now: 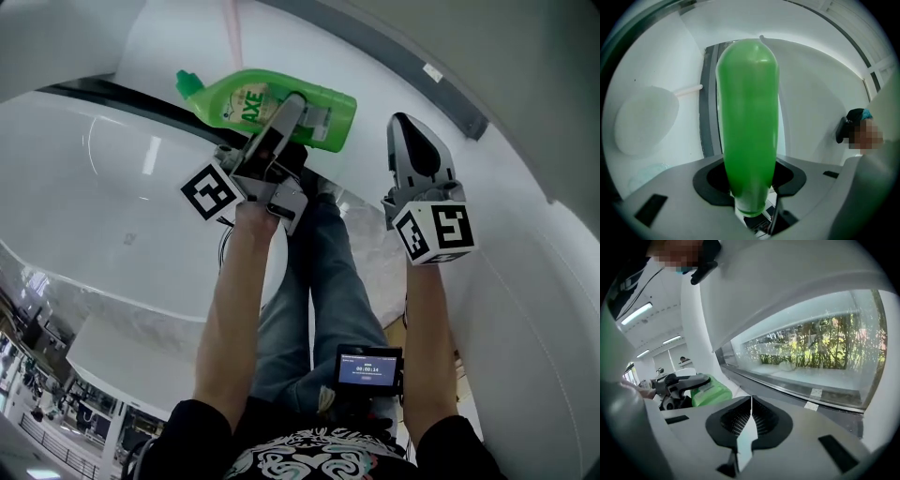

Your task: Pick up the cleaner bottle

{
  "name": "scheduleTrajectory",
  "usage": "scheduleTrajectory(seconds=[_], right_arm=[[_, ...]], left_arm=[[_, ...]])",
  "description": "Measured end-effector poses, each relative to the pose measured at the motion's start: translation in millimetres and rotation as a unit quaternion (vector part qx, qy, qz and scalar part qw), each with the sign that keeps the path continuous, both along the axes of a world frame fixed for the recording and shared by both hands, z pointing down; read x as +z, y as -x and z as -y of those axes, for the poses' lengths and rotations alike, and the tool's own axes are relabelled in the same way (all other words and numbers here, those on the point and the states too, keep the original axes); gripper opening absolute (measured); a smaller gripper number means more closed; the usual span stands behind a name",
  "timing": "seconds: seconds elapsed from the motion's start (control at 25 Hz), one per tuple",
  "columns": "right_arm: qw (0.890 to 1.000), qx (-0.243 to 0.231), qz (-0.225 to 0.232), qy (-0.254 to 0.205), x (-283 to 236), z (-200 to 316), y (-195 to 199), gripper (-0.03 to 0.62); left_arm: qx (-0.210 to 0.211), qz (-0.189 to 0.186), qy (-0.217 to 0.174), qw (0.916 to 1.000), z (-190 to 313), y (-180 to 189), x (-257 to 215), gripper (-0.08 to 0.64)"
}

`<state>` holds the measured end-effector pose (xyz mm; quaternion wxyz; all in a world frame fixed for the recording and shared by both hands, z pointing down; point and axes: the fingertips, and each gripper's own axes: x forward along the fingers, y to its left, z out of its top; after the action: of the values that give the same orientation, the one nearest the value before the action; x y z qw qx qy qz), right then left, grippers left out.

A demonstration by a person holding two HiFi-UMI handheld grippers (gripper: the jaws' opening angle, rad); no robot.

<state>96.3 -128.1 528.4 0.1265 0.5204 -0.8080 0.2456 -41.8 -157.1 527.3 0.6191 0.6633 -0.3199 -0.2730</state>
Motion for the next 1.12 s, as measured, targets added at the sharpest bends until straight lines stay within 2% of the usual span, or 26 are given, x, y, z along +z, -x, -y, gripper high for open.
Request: scheduleTrajectory(seconds=[0.08, 0.28, 0.44, 0.52, 0.68, 0.84, 1.0, 1.12], right_arm=[[1.000, -0.004, -0.002, -0.004, -17.3, -1.0, 2.7, 0.029], [1.000, -0.004, 0.002, -0.019, -55.3, -4.9, 6.9, 0.029], [1.000, -0.005, 0.001, -0.027, -75.8, -11.6, 13.0, 0.029], [0.999, -0.004, 0.001, -0.033, -103.1, -12.5, 12.5, 0.029], [0.999, -0.011, -0.011, -0.049, -192.9, -7.4, 8.2, 0.029], [0.998, -0.015, -0.020, -0.055, -222.3, -17.6, 3.2, 0.029], [0.998, -0.006, -0.030, -0.062, -296.4, -18.6, -11.0, 0.029], [0.997, -0.001, -0.027, -0.071, -303.4, -18.8, -15.7, 0.029]], left_arm=[[-0.001, 0.007, 0.002, 1.0000, -1.8, 1.5, -13.4, 0.202], [-0.013, -0.010, -0.010, 0.9998, -6.2, 5.7, -50.2, 0.202], [-0.015, -0.019, -0.001, 0.9997, -14.8, 9.7, -68.2, 0.202], [-0.015, -0.019, 0.000, 0.9997, -16.8, 10.2, -95.3, 0.202], [-0.016, -0.025, -0.008, 0.9995, -8.9, 7.2, -186.9, 0.202], [-0.018, -0.033, -0.012, 0.9992, -12.1, 4.1, -219.4, 0.202], [-0.021, -0.043, -0.014, 0.9987, -10.3, -2.7, -292.5, 0.202], [-0.021, -0.051, -0.011, 0.9984, -9.8, -3.4, -296.8, 0.202]])
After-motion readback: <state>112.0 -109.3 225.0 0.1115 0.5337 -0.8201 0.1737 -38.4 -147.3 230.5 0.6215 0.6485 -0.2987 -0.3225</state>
